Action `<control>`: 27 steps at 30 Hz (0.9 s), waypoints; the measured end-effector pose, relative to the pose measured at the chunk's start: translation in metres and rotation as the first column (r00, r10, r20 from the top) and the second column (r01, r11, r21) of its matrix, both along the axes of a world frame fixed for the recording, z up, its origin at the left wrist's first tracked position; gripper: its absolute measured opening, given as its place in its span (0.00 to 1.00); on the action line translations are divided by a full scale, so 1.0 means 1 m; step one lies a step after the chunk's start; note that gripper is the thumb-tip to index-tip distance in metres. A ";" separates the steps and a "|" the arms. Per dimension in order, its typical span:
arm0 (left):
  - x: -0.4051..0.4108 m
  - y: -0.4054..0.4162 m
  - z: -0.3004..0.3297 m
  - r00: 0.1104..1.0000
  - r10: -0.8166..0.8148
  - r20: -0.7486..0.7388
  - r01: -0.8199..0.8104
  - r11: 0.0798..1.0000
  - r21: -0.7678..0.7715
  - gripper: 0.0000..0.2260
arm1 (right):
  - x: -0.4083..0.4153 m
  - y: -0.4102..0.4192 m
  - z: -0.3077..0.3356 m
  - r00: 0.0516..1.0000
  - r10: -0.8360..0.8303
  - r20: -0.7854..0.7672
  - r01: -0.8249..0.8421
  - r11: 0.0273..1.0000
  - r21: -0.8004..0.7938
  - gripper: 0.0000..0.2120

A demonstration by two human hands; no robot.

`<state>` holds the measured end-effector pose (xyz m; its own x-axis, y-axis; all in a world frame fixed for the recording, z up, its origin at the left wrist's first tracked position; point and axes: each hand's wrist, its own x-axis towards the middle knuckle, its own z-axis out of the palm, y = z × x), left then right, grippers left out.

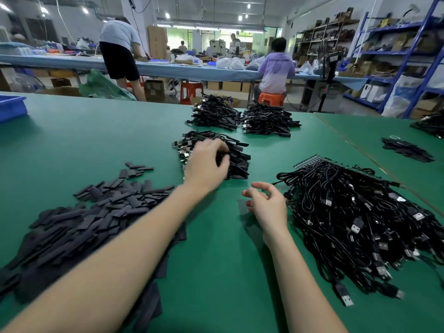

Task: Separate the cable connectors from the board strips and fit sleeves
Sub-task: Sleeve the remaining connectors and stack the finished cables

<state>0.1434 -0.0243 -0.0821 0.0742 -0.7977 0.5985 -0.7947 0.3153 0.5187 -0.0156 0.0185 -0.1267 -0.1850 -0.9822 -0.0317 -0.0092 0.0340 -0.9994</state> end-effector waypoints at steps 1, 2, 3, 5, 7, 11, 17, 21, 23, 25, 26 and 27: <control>-0.013 0.013 -0.011 0.996 -0.041 -0.073 0.043 0.999 0.027 0.03 | 0.000 0.001 0.002 1.000 -0.003 -0.003 0.003 1.000 0.010 0.06; -0.024 0.025 -0.024 0.985 -0.073 -0.156 0.085 0.994 0.068 0.02 | -0.001 0.001 0.003 1.000 -0.004 -0.004 0.005 1.000 0.022 0.05; -0.034 0.035 -0.037 0.969 -0.092 -0.230 0.122 0.985 0.119 0.02 | -0.003 0.002 0.005 1.000 -0.005 -0.005 0.005 0.999 0.035 0.05; -0.046 0.047 -0.059 0.967 -0.118 -0.227 0.168 0.962 0.214 0.02 | -0.009 0.003 0.009 0.999 0.009 -0.040 -0.007 0.999 0.048 0.06; -0.049 0.049 -0.067 0.988 -0.132 -0.076 0.147 0.959 0.241 0.02 | -0.017 0.003 0.014 0.989 0.030 -0.147 -0.025 0.999 0.039 0.07; -0.059 0.040 -0.053 0.996 -0.087 0.002 0.083 0.954 0.287 0.03 | -0.033 0.003 0.030 0.950 0.099 -0.297 -0.095 0.995 0.027 0.06; -0.109 0.004 0.000 0.961 -0.164 -0.222 0.214 0.951 0.225 0.06 | -0.075 -0.001 0.071 0.869 -0.135 -0.477 0.055 0.982 -0.179 0.08; -0.155 -0.023 0.024 0.931 -0.242 -0.274 0.301 0.933 0.198 0.03 | -0.099 0.001 0.079 0.765 -0.314 -0.562 0.204 0.946 -0.251 0.11; -0.176 -0.036 0.030 0.929 -0.266 -0.258 0.326 0.917 0.231 0.06 | -0.107 0.001 0.078 0.723 -0.332 -0.606 0.228 0.942 -0.244 0.13; -0.192 -0.050 0.033 0.942 -0.304 -0.141 0.335 0.873 0.355 0.14 | -0.111 0.000 0.075 0.697 -0.331 -0.636 0.239 0.943 -0.229 0.14; -0.198 -0.056 0.033 0.939 -0.338 -0.069 0.334 0.838 0.432 0.17 | -0.112 -0.001 0.073 0.686 -0.325 -0.651 0.242 0.946 -0.217 0.15; -0.202 -0.061 0.034 0.926 -0.377 -0.012 0.333 0.802 0.496 0.18 | -0.113 -0.001 0.071 0.677 -0.318 -0.663 0.244 0.948 -0.206 0.16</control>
